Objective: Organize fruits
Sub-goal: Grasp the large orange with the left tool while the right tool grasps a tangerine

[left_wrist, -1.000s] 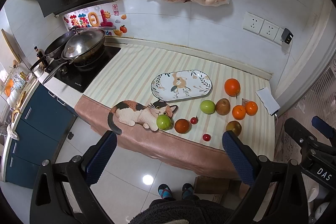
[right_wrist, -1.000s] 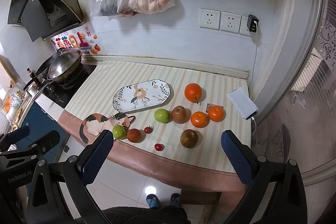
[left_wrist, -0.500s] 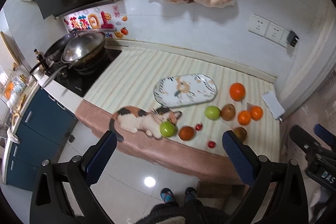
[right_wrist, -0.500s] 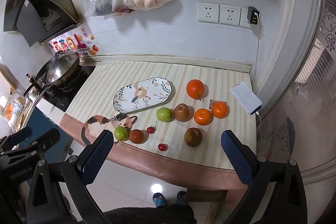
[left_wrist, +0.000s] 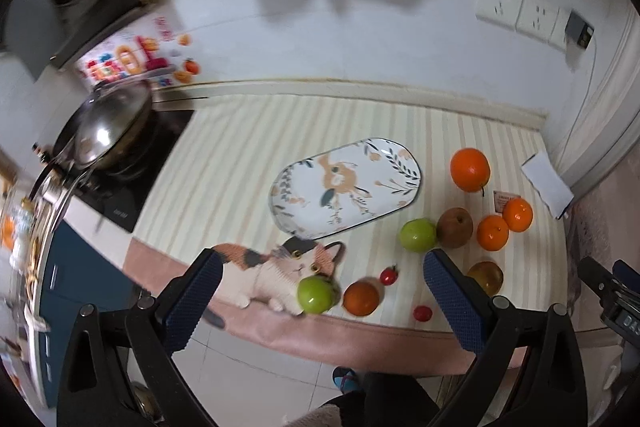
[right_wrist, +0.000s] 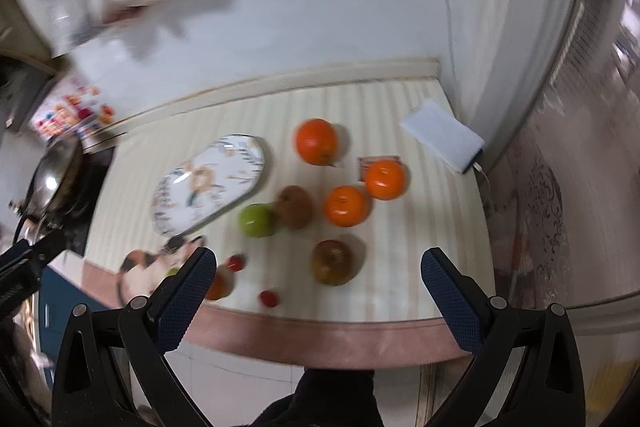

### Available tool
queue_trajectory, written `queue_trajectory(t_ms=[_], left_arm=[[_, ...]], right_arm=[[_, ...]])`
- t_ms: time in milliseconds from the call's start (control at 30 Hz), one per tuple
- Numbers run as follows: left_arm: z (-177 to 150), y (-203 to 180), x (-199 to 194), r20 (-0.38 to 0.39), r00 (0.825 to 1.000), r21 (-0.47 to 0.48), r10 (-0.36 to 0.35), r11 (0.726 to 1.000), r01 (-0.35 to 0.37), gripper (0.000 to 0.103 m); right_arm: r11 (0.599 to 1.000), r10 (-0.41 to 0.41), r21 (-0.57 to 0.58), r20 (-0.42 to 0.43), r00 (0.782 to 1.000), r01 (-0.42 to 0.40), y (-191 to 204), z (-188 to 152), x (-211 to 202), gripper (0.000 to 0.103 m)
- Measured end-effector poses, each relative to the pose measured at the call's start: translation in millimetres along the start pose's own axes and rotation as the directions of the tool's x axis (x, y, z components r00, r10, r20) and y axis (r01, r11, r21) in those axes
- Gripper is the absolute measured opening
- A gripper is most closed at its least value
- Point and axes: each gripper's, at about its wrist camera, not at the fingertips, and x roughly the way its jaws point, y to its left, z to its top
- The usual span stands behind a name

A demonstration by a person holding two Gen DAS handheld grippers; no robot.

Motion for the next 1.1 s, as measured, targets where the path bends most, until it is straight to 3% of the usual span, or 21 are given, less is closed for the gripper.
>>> queue_trajectory(t_ms=[200,333,400,533,733,800,1100], left_arm=[[59.0,-59.6,74.5,-0.130,0.990,0.077,-0.055,0.995,0.065,0.103],[98.0,-108.9,133.1,-0.247,0.961,0.093,-0.127,0.984,0.154,0.103],[114.6,-134.3,166.7,-0.317,0.931,0.073,-0.179,0.974,0.212,0.102],[135.6,-170.1,227.2,-0.437,0.851,-0.033,-0.293,0.950,0.310,0.093],[143.7,-218.6,296.0,-0.566,0.759,-0.069,-0.320,0.937,0.343,0.093],[142.2,-230.1,309.7,-0.595,0.746,-0.049,-0.297,0.941,0.336,0.093],[125.2,-245.8,342.5,-0.635,0.729,-0.024,-0.255,0.950,0.311,0.092]], right_arm=[[0.990,0.038,0.143,-0.099,0.994,-0.024,-54.3,51.5,87.4,0.103],[0.982,0.038,0.191,-0.155,0.987,-0.008,-76.9,78.1,143.5,0.103],[0.977,0.049,0.212,-0.195,0.980,-0.007,-84.7,86.1,172.0,0.103],[0.970,0.062,0.244,-0.253,0.965,0.002,-97.3,93.4,216.8,0.102],[0.953,0.081,0.303,-0.300,0.951,0.015,-113.7,96.2,251.8,0.101],[0.946,0.093,0.324,-0.311,0.946,0.014,-118.5,95.9,259.7,0.101],[0.936,0.145,0.352,-0.356,0.923,-0.011,-119.7,91.1,280.7,0.101]])
